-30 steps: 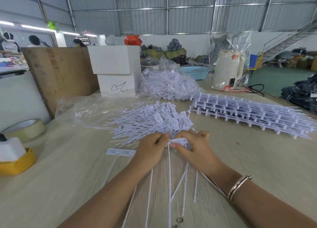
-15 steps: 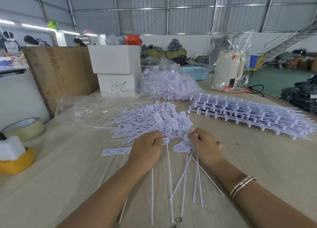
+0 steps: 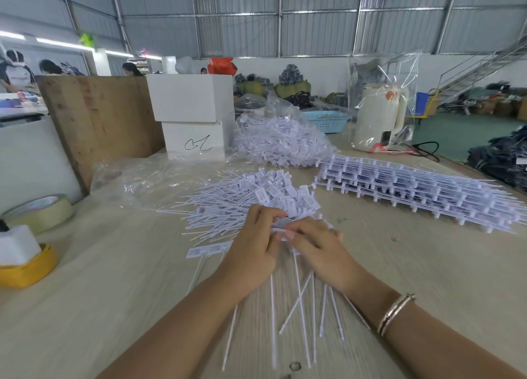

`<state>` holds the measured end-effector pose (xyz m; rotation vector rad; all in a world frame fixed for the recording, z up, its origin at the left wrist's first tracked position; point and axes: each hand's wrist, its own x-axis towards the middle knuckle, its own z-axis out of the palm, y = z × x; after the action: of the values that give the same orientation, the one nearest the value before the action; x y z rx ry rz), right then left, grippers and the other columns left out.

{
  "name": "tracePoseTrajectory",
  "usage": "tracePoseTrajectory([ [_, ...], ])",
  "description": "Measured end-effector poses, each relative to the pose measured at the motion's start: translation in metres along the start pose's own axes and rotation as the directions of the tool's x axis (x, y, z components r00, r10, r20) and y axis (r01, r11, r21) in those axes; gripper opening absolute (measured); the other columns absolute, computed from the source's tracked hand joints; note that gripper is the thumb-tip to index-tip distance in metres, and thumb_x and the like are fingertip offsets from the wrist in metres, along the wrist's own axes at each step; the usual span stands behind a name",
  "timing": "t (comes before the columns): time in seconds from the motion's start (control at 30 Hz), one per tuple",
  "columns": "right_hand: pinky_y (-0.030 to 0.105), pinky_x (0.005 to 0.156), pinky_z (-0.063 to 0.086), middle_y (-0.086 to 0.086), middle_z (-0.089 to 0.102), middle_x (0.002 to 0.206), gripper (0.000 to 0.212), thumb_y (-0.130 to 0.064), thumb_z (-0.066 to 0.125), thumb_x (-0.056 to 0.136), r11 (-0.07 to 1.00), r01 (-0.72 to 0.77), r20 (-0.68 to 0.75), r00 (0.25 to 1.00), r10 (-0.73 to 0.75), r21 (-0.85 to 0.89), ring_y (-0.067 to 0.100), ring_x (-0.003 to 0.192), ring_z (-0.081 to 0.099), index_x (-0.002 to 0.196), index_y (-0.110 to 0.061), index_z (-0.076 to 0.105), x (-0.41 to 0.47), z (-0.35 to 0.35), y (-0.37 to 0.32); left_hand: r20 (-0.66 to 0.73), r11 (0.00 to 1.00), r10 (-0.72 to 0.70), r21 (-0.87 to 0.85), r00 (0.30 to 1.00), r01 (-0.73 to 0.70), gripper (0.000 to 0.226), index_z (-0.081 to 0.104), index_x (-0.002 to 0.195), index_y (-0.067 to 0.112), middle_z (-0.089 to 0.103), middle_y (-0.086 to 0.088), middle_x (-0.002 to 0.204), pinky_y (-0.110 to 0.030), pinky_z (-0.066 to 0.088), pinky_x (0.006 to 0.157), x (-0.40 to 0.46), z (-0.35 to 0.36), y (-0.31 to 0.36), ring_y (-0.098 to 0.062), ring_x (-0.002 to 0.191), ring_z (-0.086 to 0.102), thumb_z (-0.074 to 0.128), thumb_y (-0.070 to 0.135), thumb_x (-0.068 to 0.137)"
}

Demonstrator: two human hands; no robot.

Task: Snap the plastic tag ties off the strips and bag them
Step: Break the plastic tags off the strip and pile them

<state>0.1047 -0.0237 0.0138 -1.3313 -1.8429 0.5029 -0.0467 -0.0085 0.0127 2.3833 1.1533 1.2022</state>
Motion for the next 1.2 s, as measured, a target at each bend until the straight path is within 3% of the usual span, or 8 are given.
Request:
tracePoseTrajectory([
  [0.13, 0.048, 0.096, 0.037, -0.001, 0.063, 0.089, 0.009, -0.027, 0.059, 0.090, 0.995, -0.008, -0.010, 1.000, 0.009, 0.100, 0.015, 0.094, 0.056, 0.082, -0.025, 0.062, 0.002, -0.004, 0.006, 0.031, 0.994, -0.021, 0.107, 0.999, 0.018, 0.024, 0.051, 0.120, 0.017, 0.052, 0.005, 0.110, -0.027, 0.041, 0.083, -0.001, -0.003, 0.001, -0.009, 0.099, 0.052, 0.047, 0.021, 0.097],
  [0.3, 0.039, 0.087, 0.040, 0.003, 0.060, 0.080, 0.015, -0.023, 0.060, 0.089, 0.987, -0.060, 0.011, 0.998, 0.059, 0.151, 0.015, 0.078, 0.055, 0.074, -0.026, 0.059, 0.000, -0.005, 0.009, 0.087, 0.963, -0.143, 0.244, 0.986, 0.118, 0.020, 0.050, 0.082, 0.025, 0.048, 0.010, 0.063, -0.030, 0.030, 0.062, 0.002, -0.009, -0.005, -0.016, 0.068, 0.052, 0.042, 0.036, 0.097],
  [0.43, 0.040, 0.092, 0.033, -0.009, 0.056, 0.074, 0.018, -0.035, 0.060, 0.087, 0.982, -0.086, 0.123, 0.990, 0.066, 0.169, 0.005, 0.076, 0.052, 0.075, -0.022, 0.059, -0.002, -0.005, 0.009, 0.082, 0.977, -0.162, 0.156, 0.983, 0.148, 0.024, 0.054, 0.083, 0.018, 0.049, 0.009, 0.065, -0.028, 0.033, 0.056, 0.001, -0.005, -0.003, -0.011, 0.063, 0.047, 0.047, 0.038, 0.094],
  [0.57, 0.051, 0.102, 0.033, 0.017, 0.061, 0.087, 0.030, -0.037, 0.059, 0.087, 0.988, -0.027, 0.131, 0.991, 0.007, 0.154, 0.019, 0.088, 0.058, 0.087, -0.007, 0.065, -0.001, -0.007, 0.008, 0.033, 0.977, -0.125, 0.180, 0.992, 0.118, 0.027, 0.053, 0.081, 0.016, 0.045, 0.010, 0.060, -0.026, 0.028, 0.052, 0.001, -0.006, -0.003, -0.006, 0.057, 0.043, 0.048, 0.039, 0.093],
  [0.7, 0.051, 0.091, 0.039, 0.020, 0.062, 0.085, 0.019, -0.027, 0.064, 0.086, 0.984, 0.059, 0.103, 0.992, -0.078, 0.170, 0.029, 0.084, 0.059, 0.088, -0.008, 0.068, -0.001, -0.007, 0.008, 0.133, 0.966, -0.185, 0.209, 0.974, 0.156, 0.026, 0.055, 0.081, 0.024, 0.050, 0.009, 0.062, -0.028, 0.035, 0.056, 0.000, -0.006, -0.006, -0.012, 0.062, 0.051, 0.041, 0.042, 0.095],
  [0.83, 0.042, 0.075, 0.042, 0.013, 0.064, 0.077, 0.009, -0.017, 0.067, 0.086, 0.982, 0.139, 0.065, 0.987, -0.148, 0.129, 0.018, 0.070, 0.056, 0.088, -0.009, 0.070, -0.001, -0.004, 0.009, 0.194, 0.960, -0.262, -0.048, 0.946, 0.276, 0.030, 0.058, 0.073, 0.017, 0.053, 0.002, 0.064, -0.027, 0.033, 0.059, 0.001, -0.004, -0.009, -0.012, 0.061, 0.048, 0.046, 0.032, 0.096],
  [1.03, 0.054, 0.085, 0.038, -0.011, 0.064, 0.074, 0.021, -0.023, 0.066, 0.086, 0.980, 0.197, -0.013, 0.980, -0.197, -0.011, 0.003, 0.075, 0.058, 0.081, -0.043, 0.060, 0.001, -0.004, 0.008, 0.171, 0.918, -0.309, -0.203, 0.936, 0.340, 0.035, 0.050, 0.063, 0.014, 0.042, 0.002, 0.057, -0.022, 0.027, 0.054, 0.004, -0.002, -0.008, -0.007, 0.053, 0.039, 0.049, 0.025, 0.096],
  [1.2, 0.032, 0.085, 0.024, -0.025, 0.058, 0.073, 0.008, -0.044, 0.055, 0.082, 0.965, 0.228, -0.057, 0.970, -0.237, -0.128, -0.003, 0.083, 0.055, 0.080, -0.051, 0.053, 0.001, -0.002, 0.010, 0.178, 0.900, -0.323, -0.247, 0.930, 0.360, 0.035, 0.057, 0.076, -0.003, 0.046, -0.005, 0.064, -0.028, 0.031, 0.060, 0.005, -0.004, -0.006, -0.014, 0.061, 0.044, 0.048, 0.025, 0.097],
])
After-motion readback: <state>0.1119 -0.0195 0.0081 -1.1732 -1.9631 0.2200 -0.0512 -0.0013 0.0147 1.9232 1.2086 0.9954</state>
